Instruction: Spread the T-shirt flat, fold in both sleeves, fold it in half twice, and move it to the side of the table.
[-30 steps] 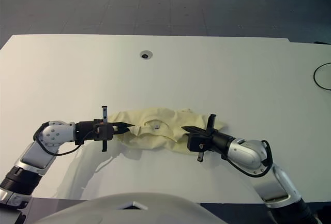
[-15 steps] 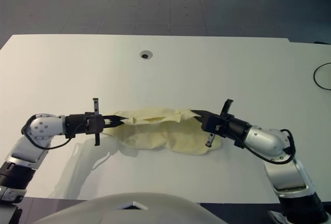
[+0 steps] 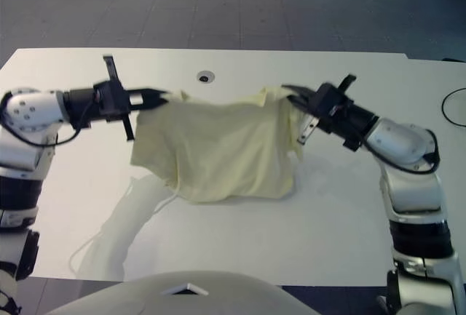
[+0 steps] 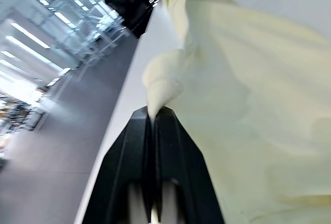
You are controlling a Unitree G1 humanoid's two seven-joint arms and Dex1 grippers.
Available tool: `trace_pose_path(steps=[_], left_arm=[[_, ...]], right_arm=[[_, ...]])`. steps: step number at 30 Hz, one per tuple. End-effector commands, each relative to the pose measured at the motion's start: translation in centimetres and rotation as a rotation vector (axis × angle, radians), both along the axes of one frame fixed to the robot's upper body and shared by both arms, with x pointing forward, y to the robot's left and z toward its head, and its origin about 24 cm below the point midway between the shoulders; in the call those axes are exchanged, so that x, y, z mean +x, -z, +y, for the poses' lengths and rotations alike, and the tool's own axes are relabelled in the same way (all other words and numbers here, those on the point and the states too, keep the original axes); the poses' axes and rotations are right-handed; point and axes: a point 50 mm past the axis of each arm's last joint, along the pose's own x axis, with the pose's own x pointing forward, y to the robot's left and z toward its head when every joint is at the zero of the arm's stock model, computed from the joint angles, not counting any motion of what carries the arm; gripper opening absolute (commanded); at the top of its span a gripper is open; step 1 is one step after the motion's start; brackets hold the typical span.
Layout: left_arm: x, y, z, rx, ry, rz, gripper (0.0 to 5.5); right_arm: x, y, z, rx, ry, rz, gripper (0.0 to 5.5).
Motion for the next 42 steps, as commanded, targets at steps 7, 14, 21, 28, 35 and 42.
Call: trace_pose_path(steps=[7,14,21,28,35,42], left_arm=[[3.9,-6.8,0.1,0.084,-0.209,-0.377,0.0],[6.1,-10.2,0.4,0.215,-0.291,-0.557,0.0],[8.7,-13.0,0.5,0.303,-0.42,-0.68,0.0],[9.8,-14.1,1.2,0.358,-0.547,-0.774,0.0],[10.5,-13.8,0.8,0.45,-0.589,-0.891,0.0],[10.8,-10.7,1.2,0.527,-0.526,-0.89,0.0]], right_arm=[[3.8,-7.1,-0.2,-0.001,0.079,-0.25,0.02],[7.1,-10.0,-0.6,-0.042,0.147,-0.342,0.02],[10.5,-13.1,-0.8,-0.079,0.244,-0.425,0.02],[12.4,-14.7,-1.1,-0.102,0.359,-0.459,0.02],[13.0,-15.3,-1.5,-0.135,0.448,-0.5,0.02],[13.1,-13.8,-1.5,-0.154,0.407,-0.475,0.02]])
